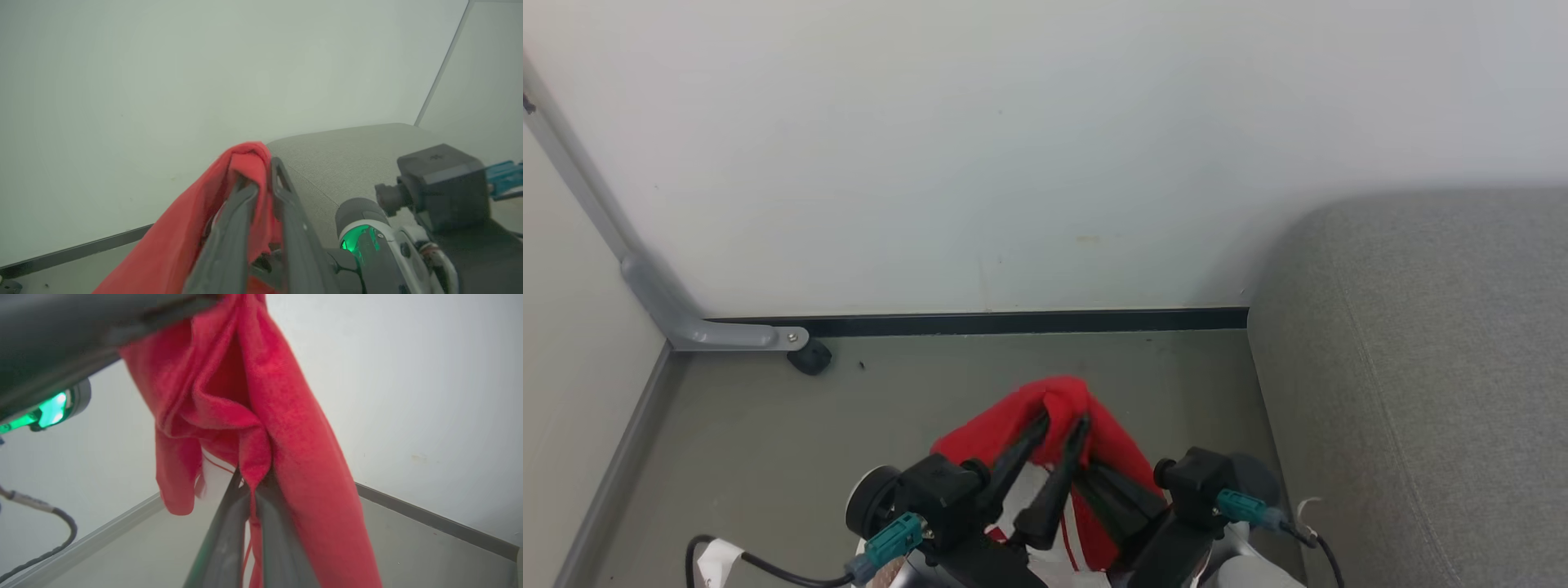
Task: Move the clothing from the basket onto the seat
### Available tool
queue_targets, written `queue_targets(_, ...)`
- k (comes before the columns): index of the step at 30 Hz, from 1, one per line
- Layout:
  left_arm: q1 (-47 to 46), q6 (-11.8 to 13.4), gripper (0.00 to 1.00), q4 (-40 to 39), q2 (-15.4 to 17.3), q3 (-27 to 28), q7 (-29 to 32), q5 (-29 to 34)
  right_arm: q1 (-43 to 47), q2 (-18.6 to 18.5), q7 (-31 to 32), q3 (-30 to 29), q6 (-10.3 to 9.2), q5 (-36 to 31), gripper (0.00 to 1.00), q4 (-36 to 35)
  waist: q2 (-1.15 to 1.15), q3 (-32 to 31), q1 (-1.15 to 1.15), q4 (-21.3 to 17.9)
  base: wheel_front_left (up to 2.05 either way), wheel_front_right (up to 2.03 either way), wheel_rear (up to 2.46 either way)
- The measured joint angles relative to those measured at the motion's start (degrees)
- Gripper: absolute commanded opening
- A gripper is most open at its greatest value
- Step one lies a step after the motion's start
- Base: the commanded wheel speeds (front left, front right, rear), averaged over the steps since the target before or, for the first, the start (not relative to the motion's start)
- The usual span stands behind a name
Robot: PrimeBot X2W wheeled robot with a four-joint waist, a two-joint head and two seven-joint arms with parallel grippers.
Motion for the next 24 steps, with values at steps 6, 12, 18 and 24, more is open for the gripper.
queue_targets(6, 0.0, 0.0, 1.00, -0.5, 0.2, -0.1, 0.1, 0.0, -1.9, 0.0, -0.7, -2.5, 0.00, 0.9, 0.00, 1.0, 0.00, 0.0, 0.00, -0.5, 0.00, 0.00, 0.00)
queue_targets(12, 0.2, 0.1, 1.00, -1.0, 0.7, -0.7, 0.1, 0.7, -3.4, -1.0, -0.9, -5.2, 0.00, 1.4, 0.00, 2.5, 0.00, -0.1, 0.00, -1.3, 0.00, 0.00, 0.00)
queue_targets(18, 3.3, 0.6, 1.00, -1.1, 3.0, -1.0, 0.1, 1.2, -4.5, -1.5, -1.2, -6.7, 0.00, 1.8, 0.00, 3.8, 0.00, -0.3, 0.00, -2.9, 0.00, 0.00, 0.00)
queue_targets(24, 4.7, 0.6, 1.00, -1.1, 3.3, -2.4, 0.1, 2.1, -4.5, -2.7, -1.2, -8.8, -0.05, 2.0, 0.00, 4.0, 0.00, -0.4, 0.00, -5.1, 0.00, 0.00, 0.00)
